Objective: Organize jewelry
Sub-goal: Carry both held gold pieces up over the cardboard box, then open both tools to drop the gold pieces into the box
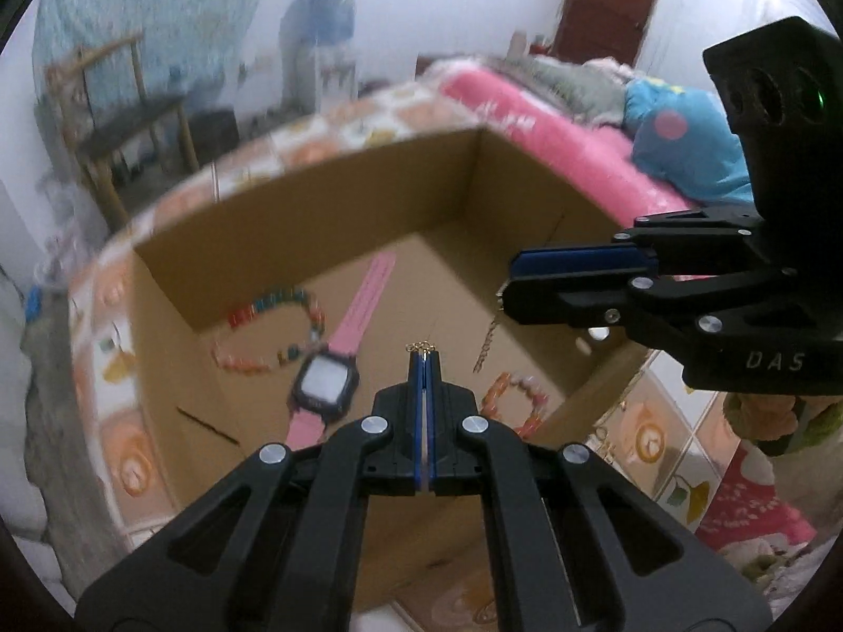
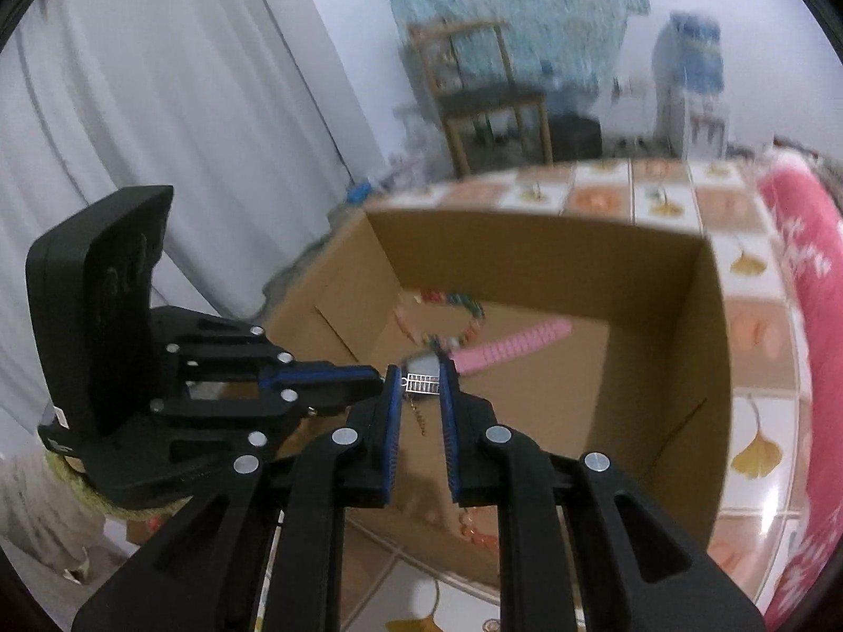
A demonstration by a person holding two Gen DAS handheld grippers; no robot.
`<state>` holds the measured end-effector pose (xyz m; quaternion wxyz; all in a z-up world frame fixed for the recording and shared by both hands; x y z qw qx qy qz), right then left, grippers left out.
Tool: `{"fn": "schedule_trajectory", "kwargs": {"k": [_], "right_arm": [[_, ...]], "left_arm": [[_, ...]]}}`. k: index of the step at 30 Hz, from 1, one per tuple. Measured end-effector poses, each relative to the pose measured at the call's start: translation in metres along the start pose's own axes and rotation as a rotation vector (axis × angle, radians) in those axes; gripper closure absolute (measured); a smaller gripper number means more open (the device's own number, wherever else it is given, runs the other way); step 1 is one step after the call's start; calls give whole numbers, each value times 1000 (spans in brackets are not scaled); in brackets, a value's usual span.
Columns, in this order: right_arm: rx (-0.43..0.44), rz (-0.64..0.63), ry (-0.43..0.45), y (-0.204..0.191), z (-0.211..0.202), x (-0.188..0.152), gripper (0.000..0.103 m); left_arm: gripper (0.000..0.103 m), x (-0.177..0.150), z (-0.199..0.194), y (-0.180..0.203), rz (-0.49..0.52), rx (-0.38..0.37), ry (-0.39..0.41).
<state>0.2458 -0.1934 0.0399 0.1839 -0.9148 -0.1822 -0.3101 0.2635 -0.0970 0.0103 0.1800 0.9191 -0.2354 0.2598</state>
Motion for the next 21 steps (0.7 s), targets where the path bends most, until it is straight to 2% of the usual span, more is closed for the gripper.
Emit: {"fn": "schedule_trajectory", "kwargs": {"k": [6, 10, 12, 13, 16, 21], "right_arm": [[-13, 15, -75, 8, 18, -5, 87], [-13, 31, -69, 10, 14, -5, 87], [-15, 42, -58, 14, 10, -4, 83], [-16, 50, -50, 15, 7, -3, 77], [-15, 56, -13, 15, -9, -1, 69], [-27, 62, 65, 13, -47, 1, 62]], "left_arm": [[102, -11, 15, -10, -39, 1, -70], [101, -13, 15, -14, -48, -3, -78], [95, -10, 13, -16, -59, -17, -70], [91, -10, 11, -16, -63, -17, -62], [89, -6, -2, -15, -70, -27, -14], [81, -2, -36, -9, -73, -21, 78]]}}
Point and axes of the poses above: each gripper's, at about its wrist camera, not at the fingertips, and z roughly the way its jaws point, y to its right, x to its top, the point moved 5 cm from there along z, roughly the way its jaws point, and after that the axes turned 7 degrees about -z, right-handed, at the moved point
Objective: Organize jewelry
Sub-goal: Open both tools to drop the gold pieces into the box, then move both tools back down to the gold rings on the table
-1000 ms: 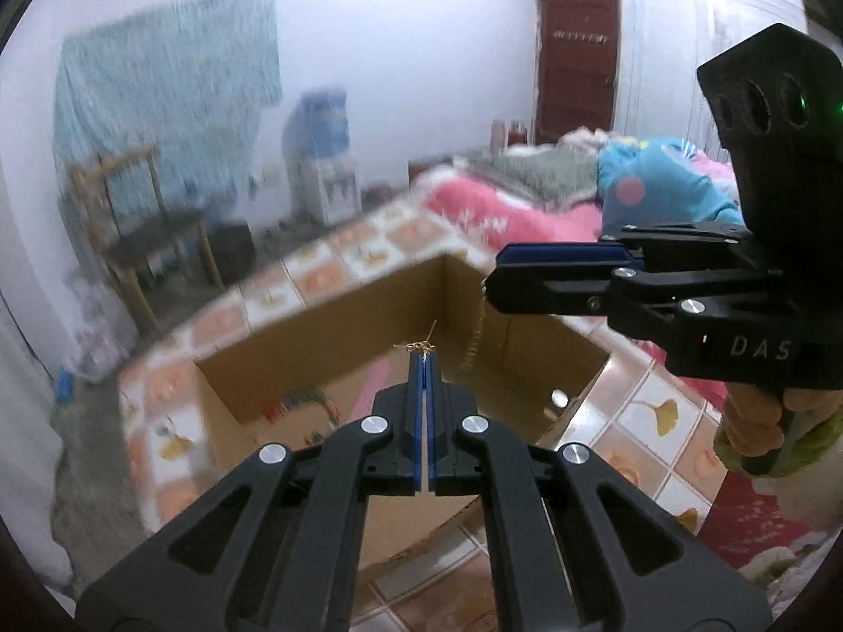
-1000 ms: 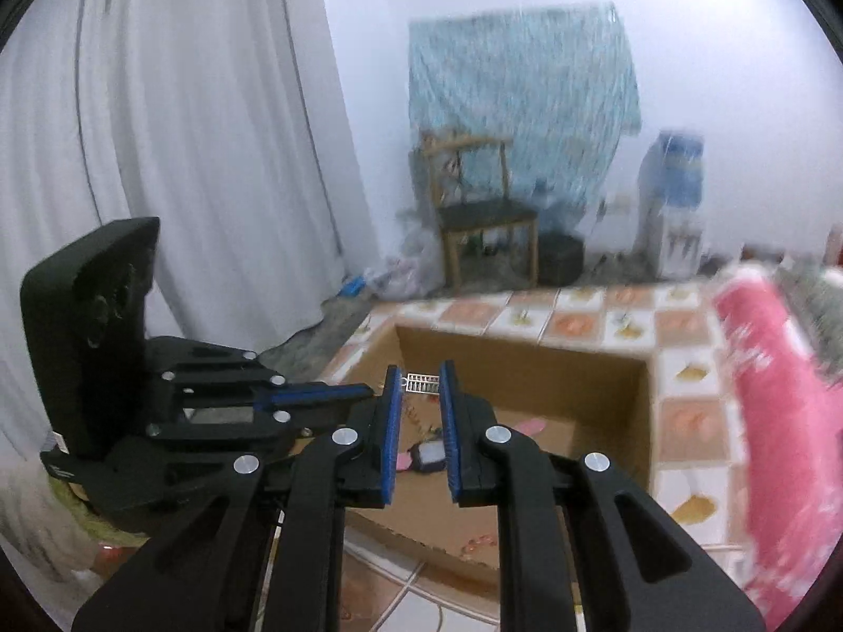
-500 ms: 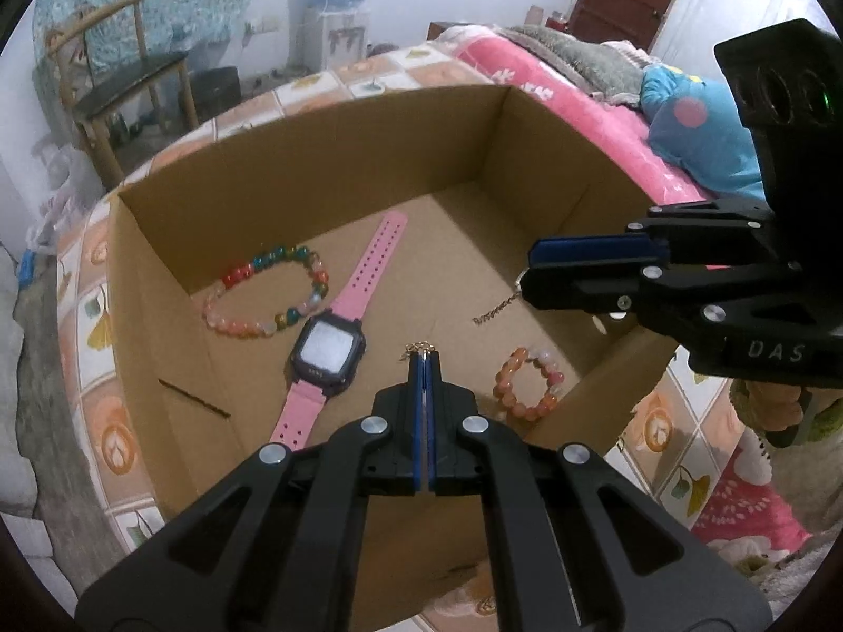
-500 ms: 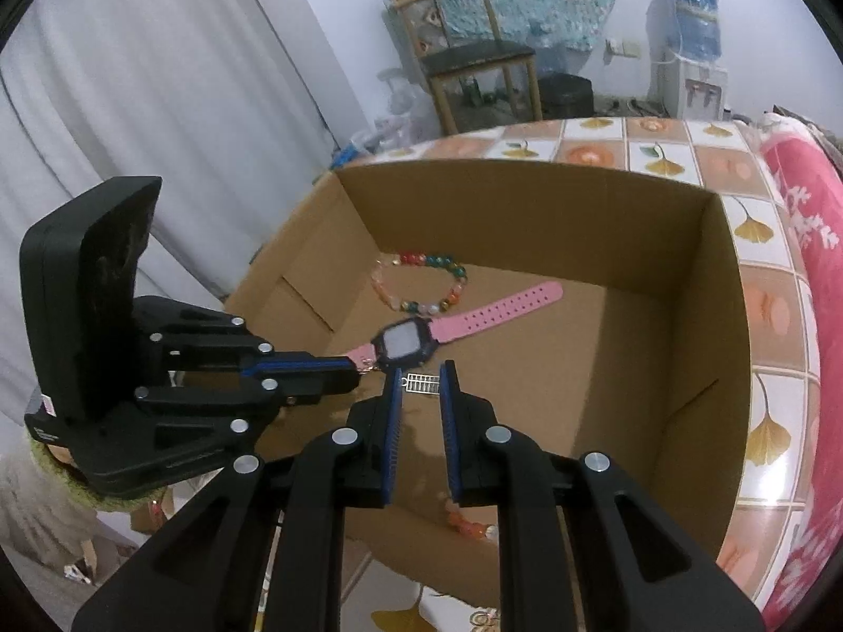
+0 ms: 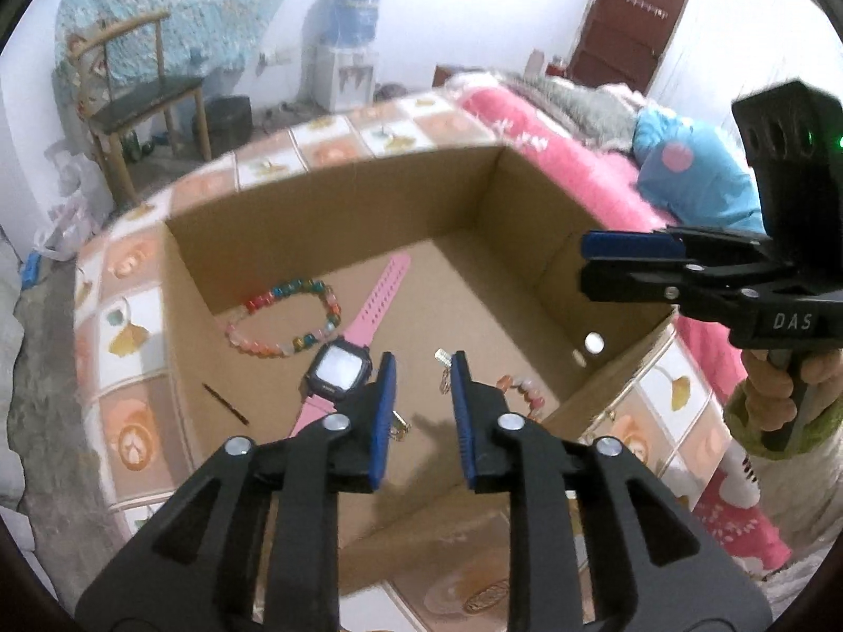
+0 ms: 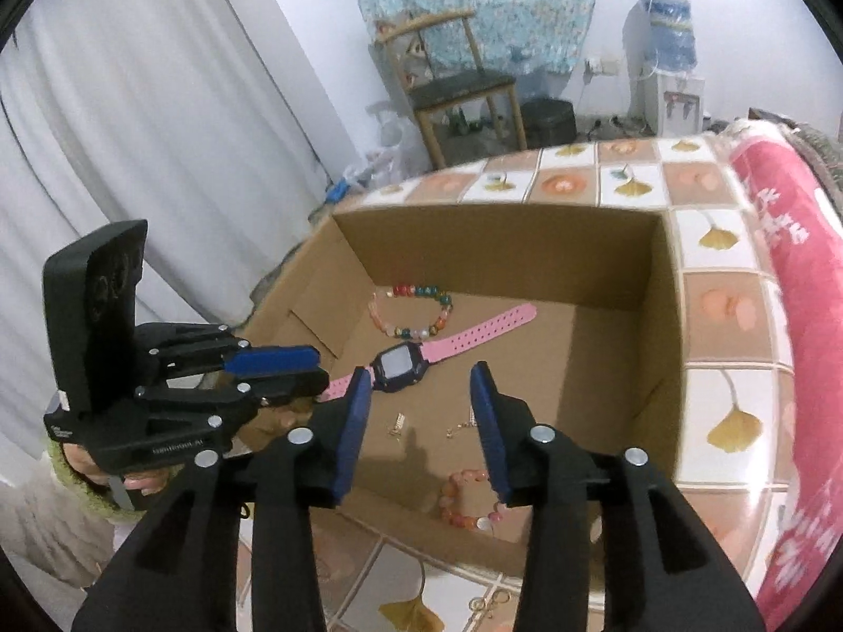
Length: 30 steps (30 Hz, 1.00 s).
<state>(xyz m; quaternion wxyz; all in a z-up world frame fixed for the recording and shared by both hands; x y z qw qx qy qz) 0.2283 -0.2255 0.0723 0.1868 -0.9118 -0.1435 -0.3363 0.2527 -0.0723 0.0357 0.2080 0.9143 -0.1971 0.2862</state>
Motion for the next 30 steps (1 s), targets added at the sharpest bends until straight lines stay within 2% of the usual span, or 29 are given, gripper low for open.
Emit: {"fn": "schedule_trajectory", "kwargs": {"k": [3, 4, 8, 10, 12, 16, 23, 27, 30], "right_arm": [[2, 17, 65, -1, -33, -1, 54], [2, 21, 81, -2, -40, -2, 49], [-19, 30, 166, -5, -87, -15, 42], [-43, 33, 194, -5, -107, -27, 37], [-71, 51, 199, -1, -118, -43, 37], [-91, 131, 160, 10, -117, -82, 37], [-98, 290, -11, 32, -71, -153, 37], [-124, 273, -57, 31, -52, -166, 37], [-157, 233, -78, 29, -40, -167, 47]], "left_arm": [[73, 0, -24, 9, 4, -5, 52], [68, -2, -35, 13, 9, -8, 74], [49, -15, -69, 34, 39, -45, 140], [46, -24, -81, 44, 56, -63, 163], [44, -38, -89, 52, 69, -82, 170], [41, -68, -84, 65, 73, -110, 145], [41, -119, -26, 84, 64, -98, 35], [41, -140, 5, 97, 111, -61, 1], [50, -147, 22, 107, 161, -35, 2]]}}
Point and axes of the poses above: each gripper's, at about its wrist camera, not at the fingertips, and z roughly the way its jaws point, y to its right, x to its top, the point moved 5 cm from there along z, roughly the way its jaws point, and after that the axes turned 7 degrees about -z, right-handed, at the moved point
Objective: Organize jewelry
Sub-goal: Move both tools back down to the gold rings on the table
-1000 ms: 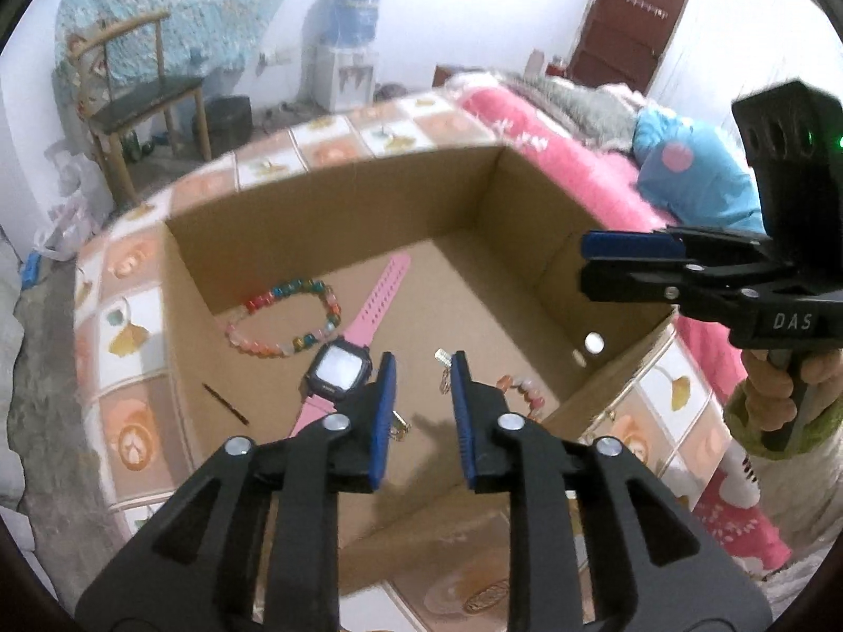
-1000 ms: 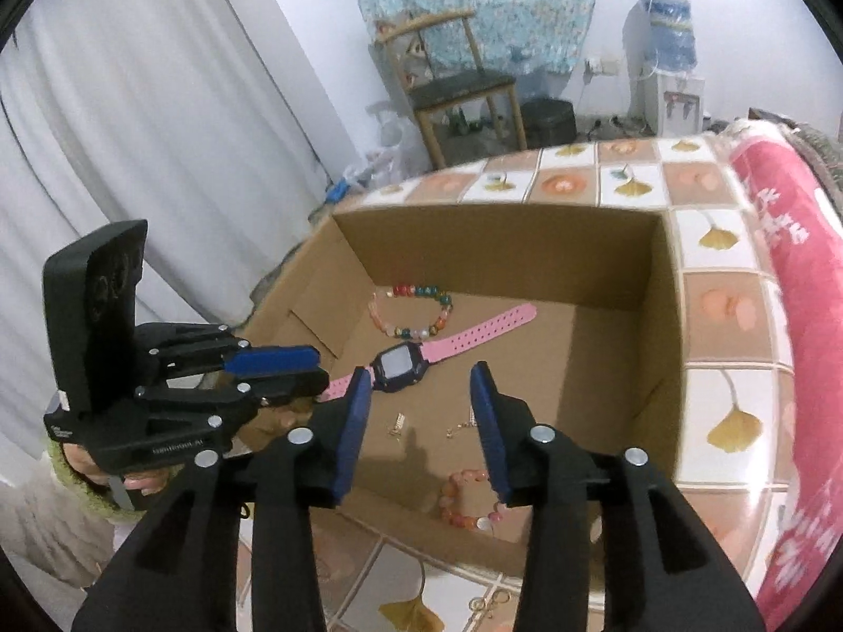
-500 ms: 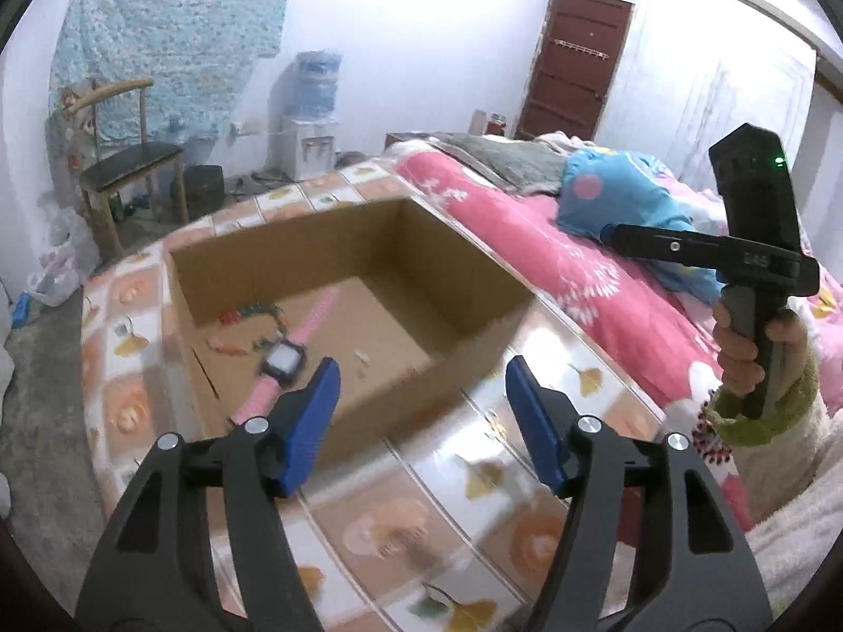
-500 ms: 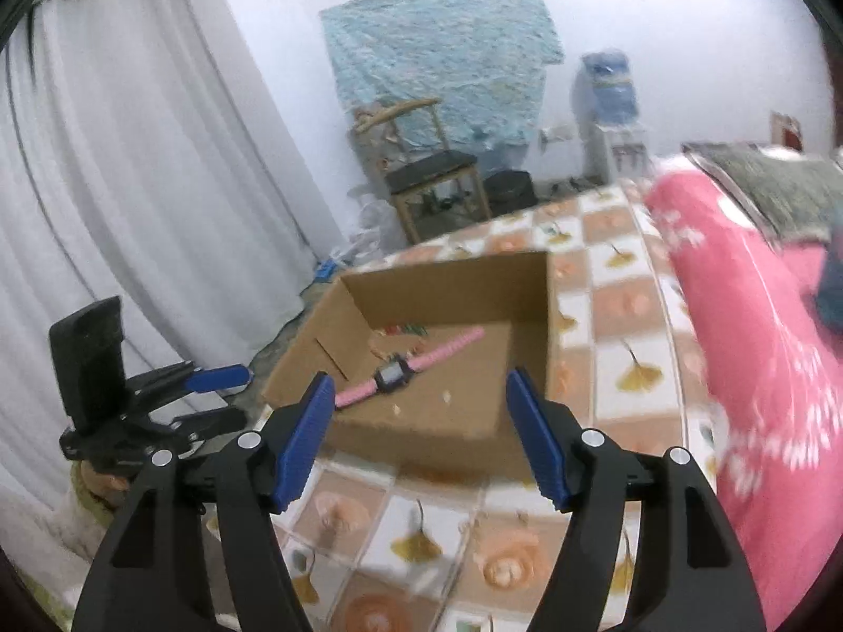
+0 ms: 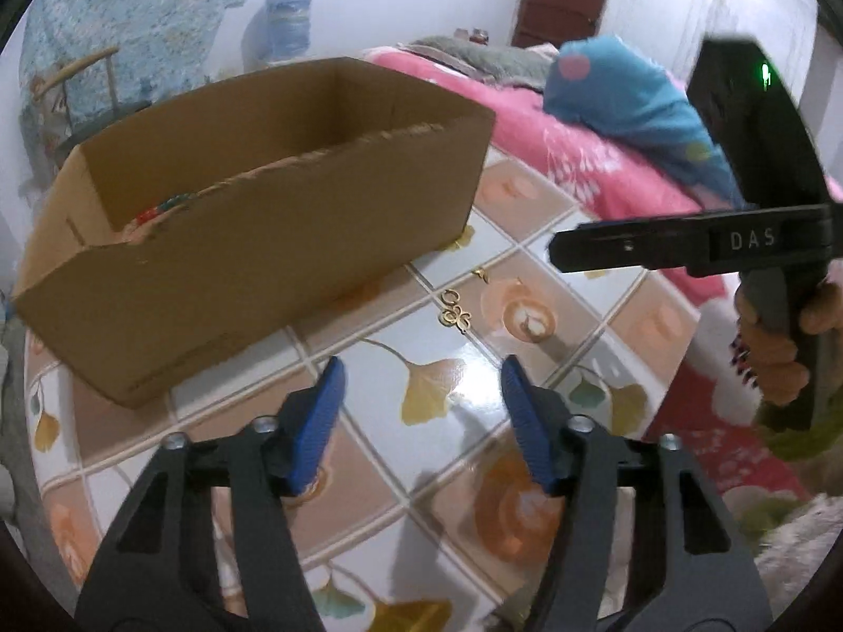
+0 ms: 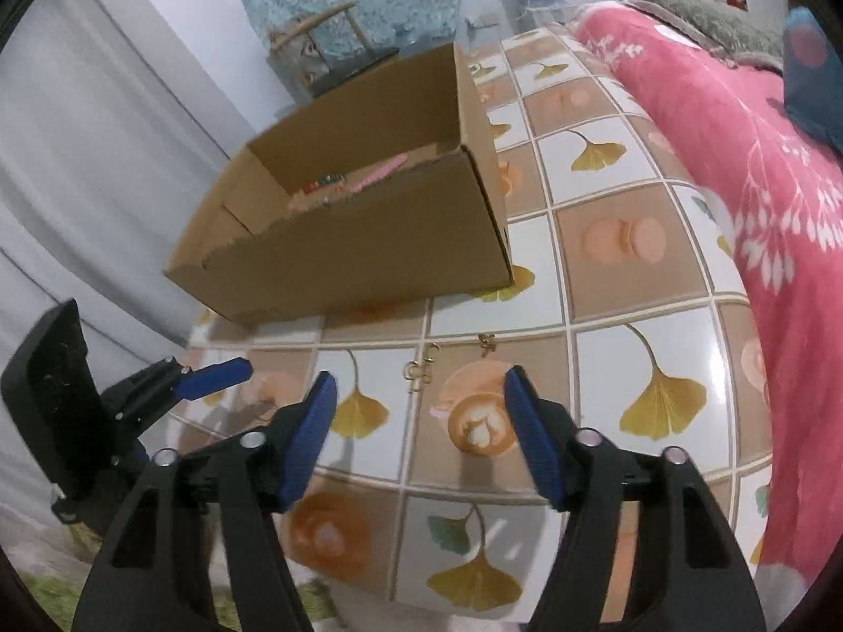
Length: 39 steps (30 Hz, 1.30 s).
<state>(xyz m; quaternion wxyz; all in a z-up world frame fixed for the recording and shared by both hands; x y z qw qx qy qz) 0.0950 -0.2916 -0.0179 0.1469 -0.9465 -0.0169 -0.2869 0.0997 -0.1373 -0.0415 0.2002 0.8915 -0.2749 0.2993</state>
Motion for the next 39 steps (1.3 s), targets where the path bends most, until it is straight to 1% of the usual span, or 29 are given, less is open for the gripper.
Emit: {"fn": "schedule_trajectory", "kwargs": {"k": [1, 2, 4, 5, 7, 10, 13, 21, 26, 33, 39], "right_arm": [[-12, -9, -2, 0, 3, 1, 52], [-17, -13, -5, 0, 4, 1, 56], [-10, -18, -10, -1, 11, 2, 65], [-7, -19, -11, -1, 13, 2, 68], [-2, -24, -19, 0, 20, 4, 77], [11, -27, -32, -1, 29, 6, 84], [25, -18, -37, 0, 35, 8, 84], [49, 4, -50, 3, 42, 4, 84], [61, 21, -58, 5, 45, 0, 84], [69, 32, -55, 7, 44, -1, 84], [71, 38, -55, 8, 43, -3, 84]], "left_arm": [[54, 1, 5, 2, 16, 9, -1], [60, 1, 12, 5, 36, 16, -3], [67, 2, 20, 10, 59, 17, -6], [72, 3, 27, 13, 78, 17, -11], [79, 6, 34, 17, 99, 17, -20], [86, 11, 42, 19, 107, 5, -22], [90, 17, 49, 18, 100, 3, -22], [90, 18, 65, 17, 127, 4, -53], [90, 17, 76, 12, 118, 35, -80], [91, 19, 76, 11, 104, 29, -76], [90, 20, 79, 11, 111, 37, -82]]}}
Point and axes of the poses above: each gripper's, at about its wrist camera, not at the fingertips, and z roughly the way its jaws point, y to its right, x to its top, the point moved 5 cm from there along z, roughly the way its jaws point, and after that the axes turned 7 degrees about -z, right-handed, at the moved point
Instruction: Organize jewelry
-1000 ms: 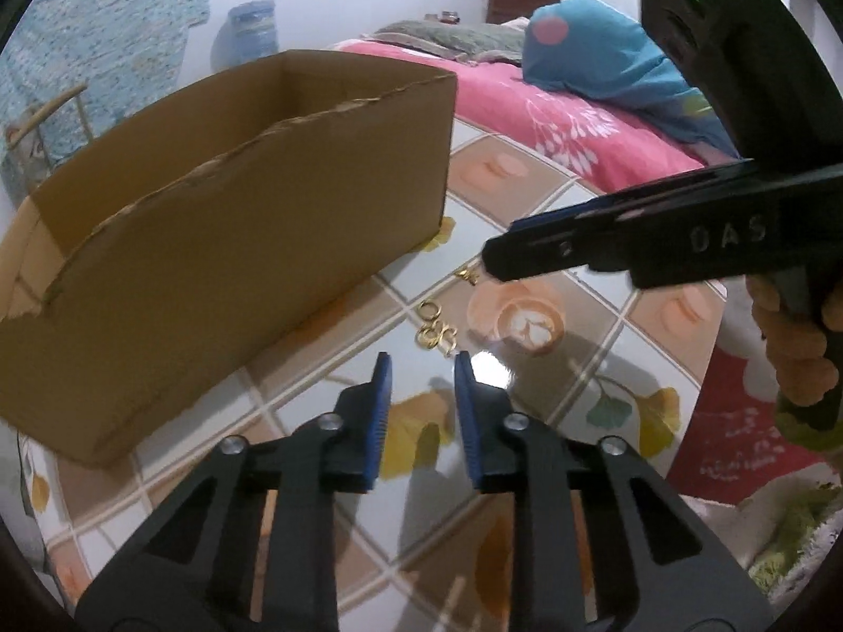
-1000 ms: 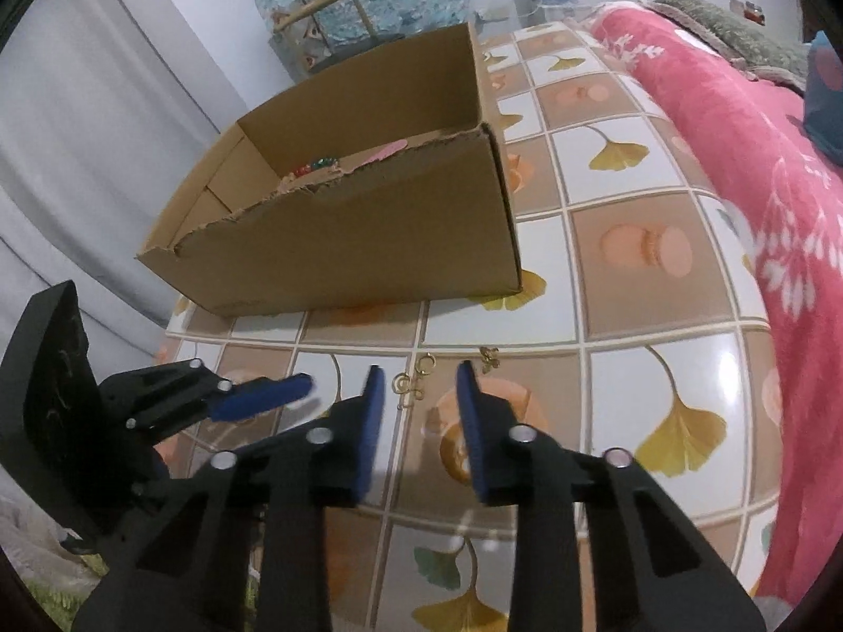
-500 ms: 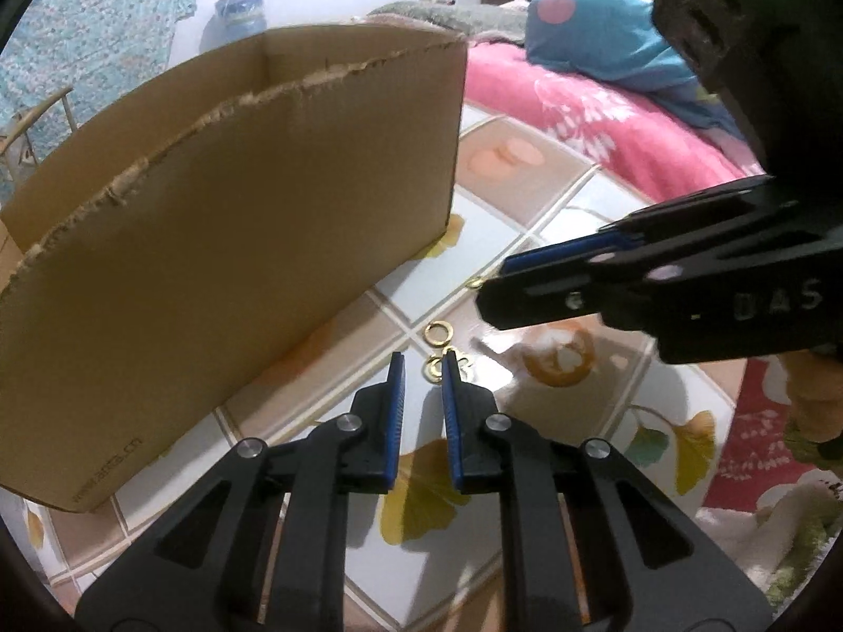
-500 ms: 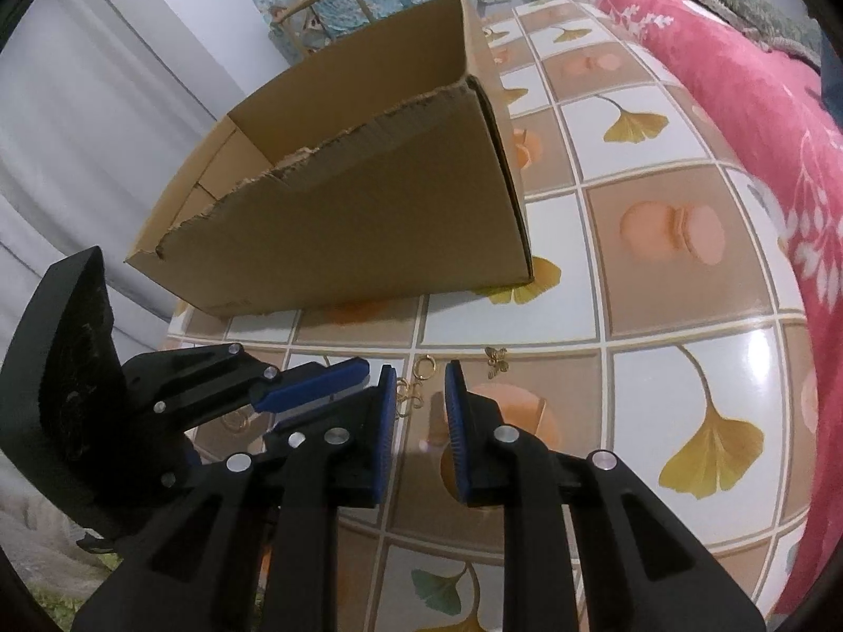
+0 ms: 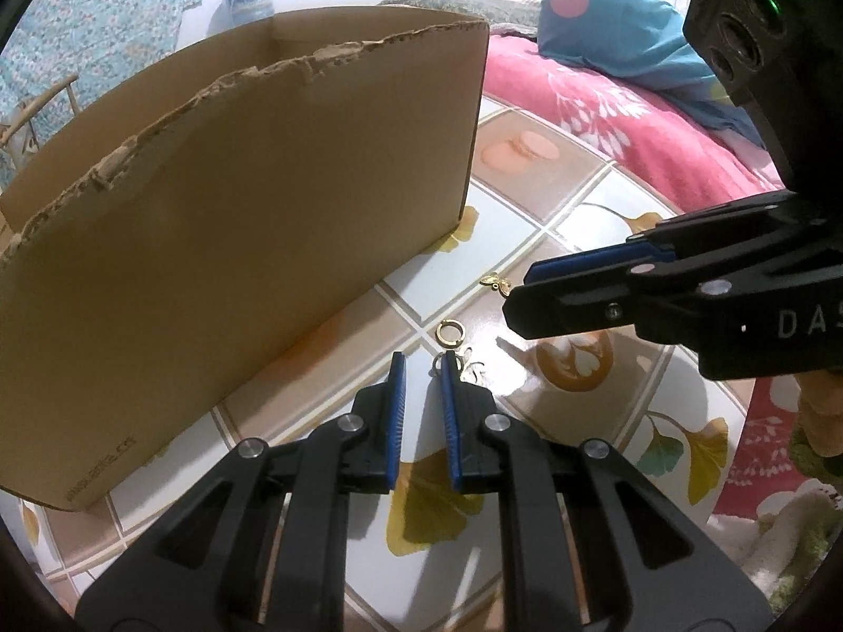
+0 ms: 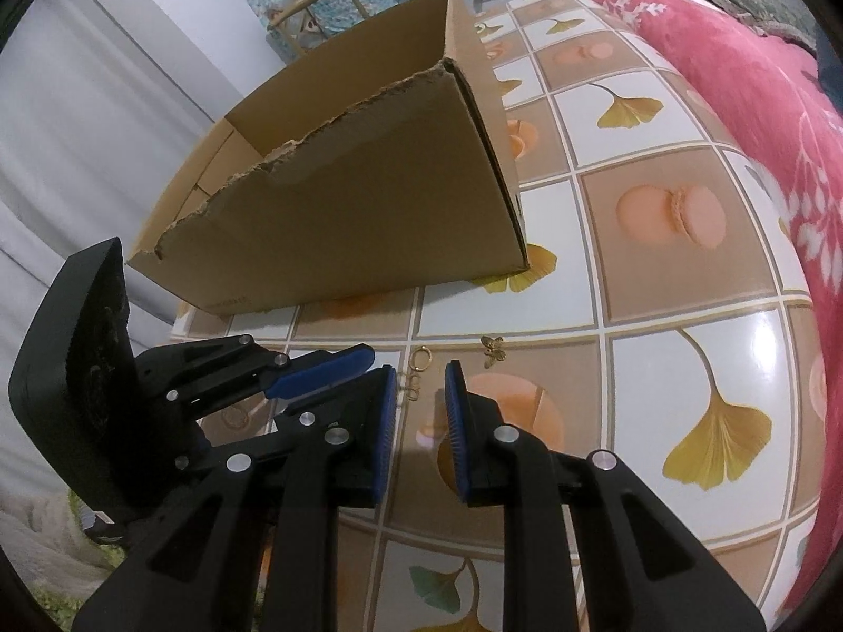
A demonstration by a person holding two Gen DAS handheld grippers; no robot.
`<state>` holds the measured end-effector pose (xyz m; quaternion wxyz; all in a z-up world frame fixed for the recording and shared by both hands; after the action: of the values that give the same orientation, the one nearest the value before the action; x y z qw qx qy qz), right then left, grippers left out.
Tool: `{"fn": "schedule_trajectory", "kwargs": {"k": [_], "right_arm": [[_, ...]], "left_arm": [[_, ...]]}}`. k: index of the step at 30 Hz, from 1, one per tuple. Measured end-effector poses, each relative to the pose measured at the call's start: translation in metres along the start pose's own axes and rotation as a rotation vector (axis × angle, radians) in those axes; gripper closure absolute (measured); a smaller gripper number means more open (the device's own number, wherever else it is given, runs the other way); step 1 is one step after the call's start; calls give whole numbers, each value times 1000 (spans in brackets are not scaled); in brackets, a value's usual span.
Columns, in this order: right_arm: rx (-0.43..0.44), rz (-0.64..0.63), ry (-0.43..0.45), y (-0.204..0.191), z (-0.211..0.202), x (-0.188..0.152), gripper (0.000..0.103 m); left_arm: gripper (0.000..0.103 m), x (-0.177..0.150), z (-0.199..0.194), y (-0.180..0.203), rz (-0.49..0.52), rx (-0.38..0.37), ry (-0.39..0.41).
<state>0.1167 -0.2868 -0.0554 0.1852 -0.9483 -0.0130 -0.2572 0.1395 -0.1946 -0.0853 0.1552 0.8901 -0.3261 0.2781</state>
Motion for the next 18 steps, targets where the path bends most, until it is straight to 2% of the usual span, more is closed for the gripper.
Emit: {"fn": "schedule_trajectory", "kwargs": {"k": [8, 18], "right_arm": [[2, 14, -3, 3, 0, -1, 84], [1, -47, -23, -9, 10, 3, 84]], "left_arm": [[90, -1, -1, 3, 36, 44, -14], [90, -21, -20, -24, -17, 95, -27]]}}
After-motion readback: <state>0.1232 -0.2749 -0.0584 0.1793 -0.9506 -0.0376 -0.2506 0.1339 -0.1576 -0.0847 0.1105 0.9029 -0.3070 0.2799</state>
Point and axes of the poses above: each gripper's, at about its wrist camera, not at the fingertips, and z roughly the way its jaws point, y to its right, x to its top, the point moved 5 cm from there along z, roughly the way its jaws point, and after that the axes turned 7 degrees about -z, right-handed, at the moved point
